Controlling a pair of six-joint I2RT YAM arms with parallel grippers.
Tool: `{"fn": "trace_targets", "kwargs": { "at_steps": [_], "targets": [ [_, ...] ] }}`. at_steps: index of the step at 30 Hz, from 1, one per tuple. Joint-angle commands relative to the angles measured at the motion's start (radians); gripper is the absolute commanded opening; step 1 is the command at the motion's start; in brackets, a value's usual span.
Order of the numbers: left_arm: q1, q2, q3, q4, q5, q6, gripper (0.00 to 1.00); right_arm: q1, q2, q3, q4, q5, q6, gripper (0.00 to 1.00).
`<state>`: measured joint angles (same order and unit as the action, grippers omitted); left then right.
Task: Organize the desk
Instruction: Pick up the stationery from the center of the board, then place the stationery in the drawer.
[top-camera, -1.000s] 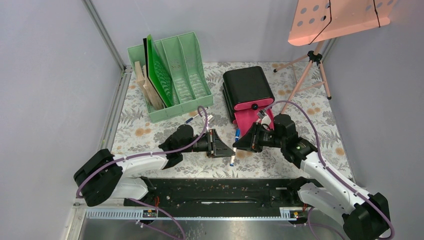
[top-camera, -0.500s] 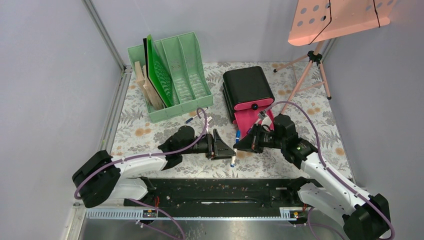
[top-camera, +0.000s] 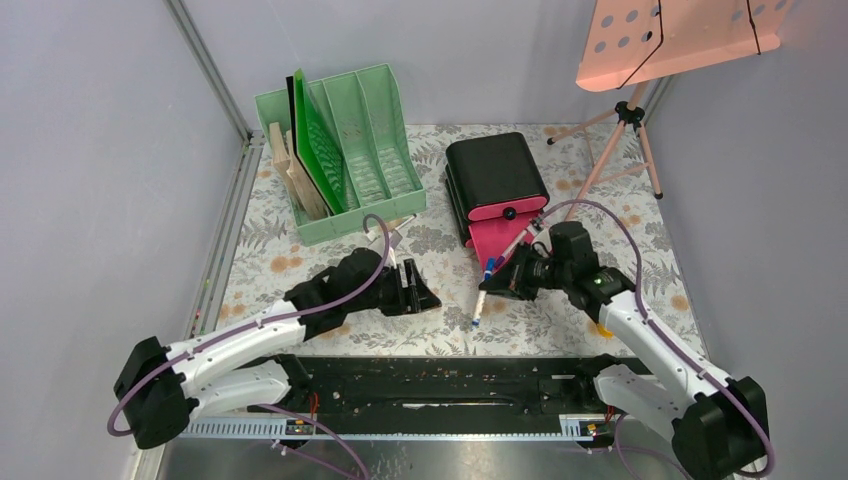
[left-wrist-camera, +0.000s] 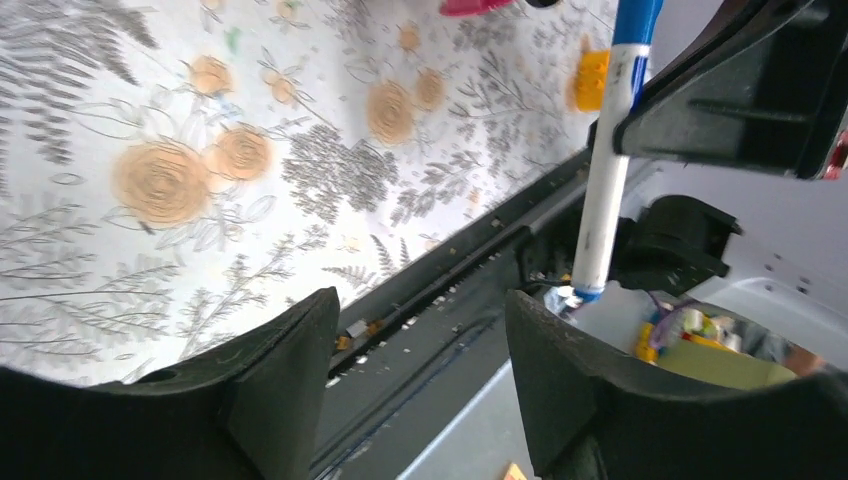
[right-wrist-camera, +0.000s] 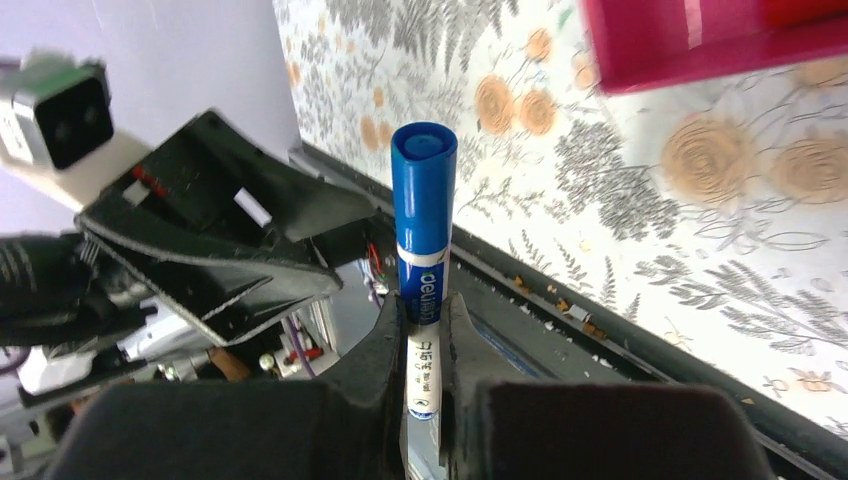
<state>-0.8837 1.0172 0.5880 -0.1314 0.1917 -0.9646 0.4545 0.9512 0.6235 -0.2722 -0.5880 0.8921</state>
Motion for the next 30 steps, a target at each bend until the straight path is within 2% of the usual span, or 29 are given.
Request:
{"fn": "trace_targets", "kwargs": {
  "at_steps": [1, 9, 15, 21, 30],
  "targets": [
    [-0.002, -0.043, 0.091, -0.221, -0.152, 0.133, 0.63, -0.138, 0.020, 0.047, -0.043, -0.055, -0.051, 0.00],
    [-0.002, -0.027, 0.098, -0.270, -0.168, 0.164, 0.62, -0.326, 0.081, 0.132, -0.183, -0.075, -0.167, 0.00],
    [-0.003, -0.016, 0.099, -0.265, -0.162, 0.170, 0.60, -0.423, 0.147, 0.178, -0.212, -0.062, -0.161, 0.00],
    [-0.002, -0.016, 0.099, -0.266, -0.170, 0.171, 0.59, -0.448, 0.203, 0.236, -0.187, -0.009, -0.123, 0.00],
    [-0.002, -0.018, 0.107, -0.295, -0.187, 0.194, 0.59, -0.448, 0.306, 0.269, -0.031, 0.048, -0.023, 0.01]
  ]
}}
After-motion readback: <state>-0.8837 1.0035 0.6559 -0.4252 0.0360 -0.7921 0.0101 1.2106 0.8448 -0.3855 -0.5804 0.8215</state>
